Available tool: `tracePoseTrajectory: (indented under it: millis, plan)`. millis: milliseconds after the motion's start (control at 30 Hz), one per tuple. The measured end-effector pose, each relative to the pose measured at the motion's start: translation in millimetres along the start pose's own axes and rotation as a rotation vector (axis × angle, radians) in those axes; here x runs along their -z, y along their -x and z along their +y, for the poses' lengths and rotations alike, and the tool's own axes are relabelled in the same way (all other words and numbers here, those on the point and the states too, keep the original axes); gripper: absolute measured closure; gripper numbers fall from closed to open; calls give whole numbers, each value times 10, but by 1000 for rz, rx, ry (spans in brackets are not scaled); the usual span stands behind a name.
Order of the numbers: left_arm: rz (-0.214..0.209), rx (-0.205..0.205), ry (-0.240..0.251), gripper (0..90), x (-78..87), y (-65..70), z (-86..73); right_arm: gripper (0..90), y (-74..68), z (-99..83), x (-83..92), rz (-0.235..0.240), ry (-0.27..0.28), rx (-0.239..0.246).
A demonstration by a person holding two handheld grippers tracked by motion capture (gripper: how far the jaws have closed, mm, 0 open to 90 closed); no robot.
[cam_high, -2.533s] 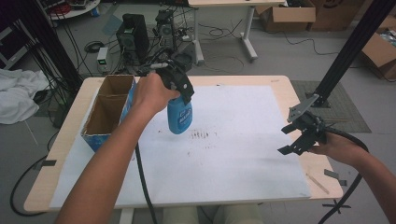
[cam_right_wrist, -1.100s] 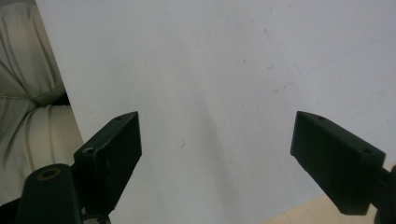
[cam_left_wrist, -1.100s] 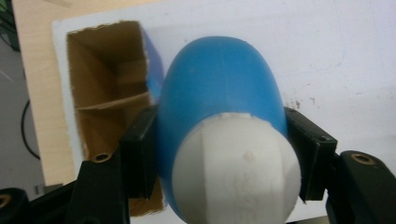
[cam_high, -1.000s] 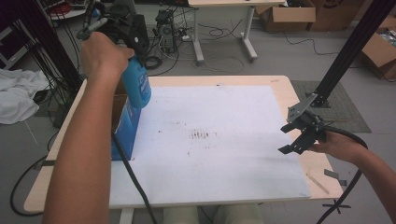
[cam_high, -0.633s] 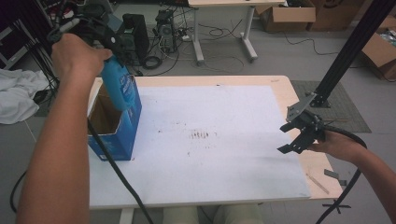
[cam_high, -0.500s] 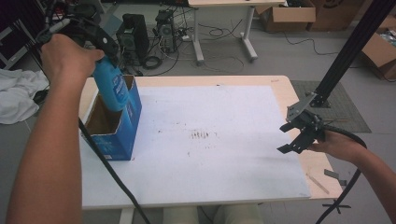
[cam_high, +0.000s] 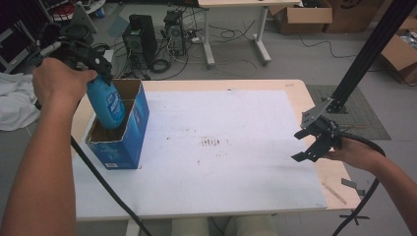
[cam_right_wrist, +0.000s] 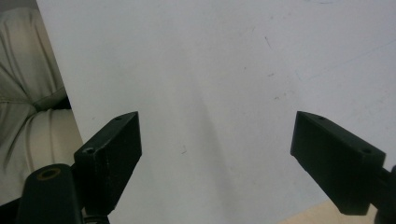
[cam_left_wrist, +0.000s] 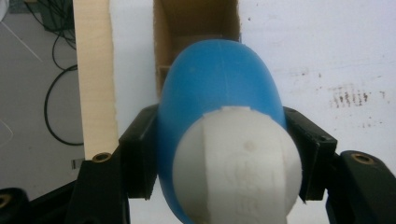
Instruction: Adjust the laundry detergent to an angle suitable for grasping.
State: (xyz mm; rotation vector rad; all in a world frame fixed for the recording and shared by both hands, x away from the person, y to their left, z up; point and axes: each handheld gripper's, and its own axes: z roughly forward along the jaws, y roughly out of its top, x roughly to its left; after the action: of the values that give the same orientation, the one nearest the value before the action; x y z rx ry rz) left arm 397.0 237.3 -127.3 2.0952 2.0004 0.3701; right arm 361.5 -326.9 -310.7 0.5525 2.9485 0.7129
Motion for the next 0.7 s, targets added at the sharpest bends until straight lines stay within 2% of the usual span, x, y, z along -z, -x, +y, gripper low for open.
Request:
tracePoseTrajectory:
  millis: [200,700]
  plan:
    - [-9,-10,-1,383,-200,-46,-58,162,0,-13,1,-2,1,-6]
    - [-21,-44,-31,383,-721,-45,-165,162,2,-34,-40,3,-7,-14]
